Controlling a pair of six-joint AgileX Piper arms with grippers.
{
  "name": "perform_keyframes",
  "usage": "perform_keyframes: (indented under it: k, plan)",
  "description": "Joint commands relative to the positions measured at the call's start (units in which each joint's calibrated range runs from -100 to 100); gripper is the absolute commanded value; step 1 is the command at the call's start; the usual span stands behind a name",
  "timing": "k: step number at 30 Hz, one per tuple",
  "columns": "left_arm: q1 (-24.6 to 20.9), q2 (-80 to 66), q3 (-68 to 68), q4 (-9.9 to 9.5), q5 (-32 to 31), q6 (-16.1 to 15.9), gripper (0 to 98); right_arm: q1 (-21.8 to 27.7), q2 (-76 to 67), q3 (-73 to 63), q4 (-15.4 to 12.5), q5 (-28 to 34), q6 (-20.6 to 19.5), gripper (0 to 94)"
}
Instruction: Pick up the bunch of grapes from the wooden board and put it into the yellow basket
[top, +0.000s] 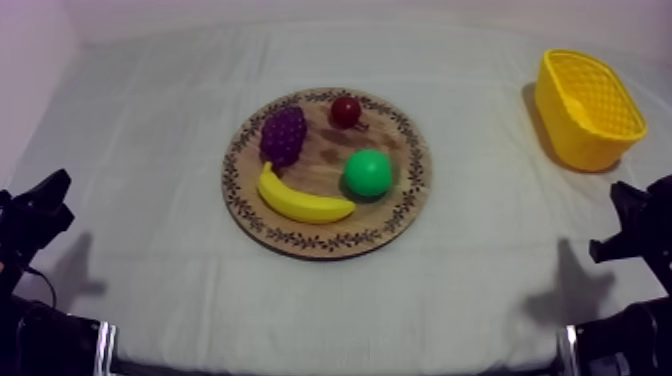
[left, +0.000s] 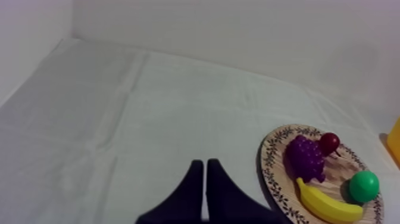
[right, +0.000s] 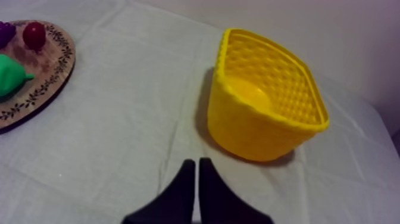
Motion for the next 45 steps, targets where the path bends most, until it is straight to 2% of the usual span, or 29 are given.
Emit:
perform_keyframes:
  k: [1, 21, 27, 37, 41, 45]
  plan:
    - [0.0, 0.0, 0.0, 0.01, 0.0, 0.0, 0.1, 0.0, 0.0, 0.0, 0.0, 0.0, 0.0, 0.5]
    - [0.0, 0.0, 0.0, 0.01, 0.0, 0.0, 0.1, 0.0, 0.0, 0.0, -0.1, 0.0, 0.1, 0.8]
    - [0.0, 0.0, 0.0, 0.01, 0.0, 0.0, 0.1, -1.5, 0.0, 0.0, -0.2, 0.3, 1.4, 0.7]
    - [0.0, 0.0, 0.0, 0.01, 0.0, 0.1, 0.1, -3.4, 0.0, 0.0, -0.4, 0.3, 0.4, 0.6]
    - [0.0, 0.0, 0.0, 0.01, 0.0, 0.1, 0.1, -3.5, 0.0, 0.0, -1.3, 0.3, 0.1, 0.6]
    - [0.0, 0.0, 0.0, 0.01, 0.0, 0.1, 0.1, -4.1, -0.1, -0.2, -0.8, 0.1, 0.0, 0.6]
